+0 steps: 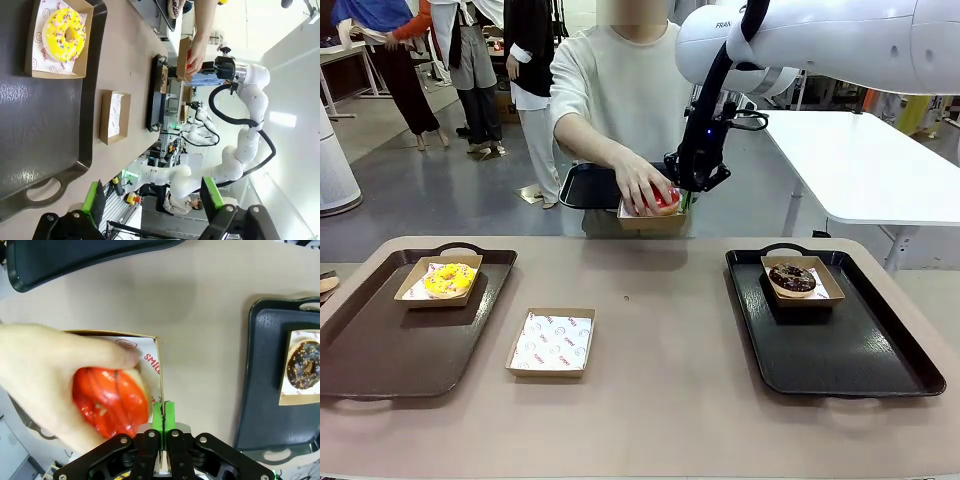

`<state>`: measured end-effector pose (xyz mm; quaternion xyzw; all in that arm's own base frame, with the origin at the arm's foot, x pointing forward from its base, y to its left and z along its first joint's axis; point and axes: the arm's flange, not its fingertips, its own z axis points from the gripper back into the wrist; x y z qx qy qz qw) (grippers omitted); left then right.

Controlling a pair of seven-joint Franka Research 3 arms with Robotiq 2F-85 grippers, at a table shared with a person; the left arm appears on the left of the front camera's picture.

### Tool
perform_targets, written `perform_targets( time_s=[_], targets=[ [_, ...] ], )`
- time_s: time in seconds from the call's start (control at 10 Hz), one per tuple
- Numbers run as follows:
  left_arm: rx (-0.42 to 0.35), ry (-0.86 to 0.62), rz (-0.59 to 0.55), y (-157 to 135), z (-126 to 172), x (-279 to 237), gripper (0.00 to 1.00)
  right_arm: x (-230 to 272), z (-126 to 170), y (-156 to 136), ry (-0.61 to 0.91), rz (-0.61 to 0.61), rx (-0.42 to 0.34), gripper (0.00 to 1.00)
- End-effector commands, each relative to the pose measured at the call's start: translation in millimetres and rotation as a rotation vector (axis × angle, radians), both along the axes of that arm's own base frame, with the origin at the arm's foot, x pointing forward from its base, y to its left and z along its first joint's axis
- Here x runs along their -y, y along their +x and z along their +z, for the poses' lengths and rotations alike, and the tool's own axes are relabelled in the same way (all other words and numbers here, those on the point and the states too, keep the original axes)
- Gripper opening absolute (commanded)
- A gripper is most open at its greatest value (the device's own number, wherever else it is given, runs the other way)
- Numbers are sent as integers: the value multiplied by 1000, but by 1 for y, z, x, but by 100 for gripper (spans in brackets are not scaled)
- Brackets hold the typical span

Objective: Individually package the donuts and arrange them on the tray.
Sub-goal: Place the picked Paper togo box on the Handle tray while simultaneously picking up another Paper togo box from the table with the other hand.

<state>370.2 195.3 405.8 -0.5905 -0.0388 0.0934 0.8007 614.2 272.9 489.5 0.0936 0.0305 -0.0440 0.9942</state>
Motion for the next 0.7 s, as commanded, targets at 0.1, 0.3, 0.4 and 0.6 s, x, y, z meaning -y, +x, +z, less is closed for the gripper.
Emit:
perform_targets(
  time_s=[0.1, 0.3, 0.4, 0.6],
  targets=[
    [0, -5, -1, -1, 2, 0, 100, 3, 0, -4, 0, -3, 2, 0],
    [0, -5, -1, -1, 2, 0, 100, 3, 0, -4, 0, -3, 2, 0],
    [0, -5, -1, -1, 2, 0, 100, 3, 0, -4, 0, -3, 2, 0],
    [0, -5, -1, -1, 2, 0, 100, 3, 0, -4, 0, -3, 2, 0]
  ],
)
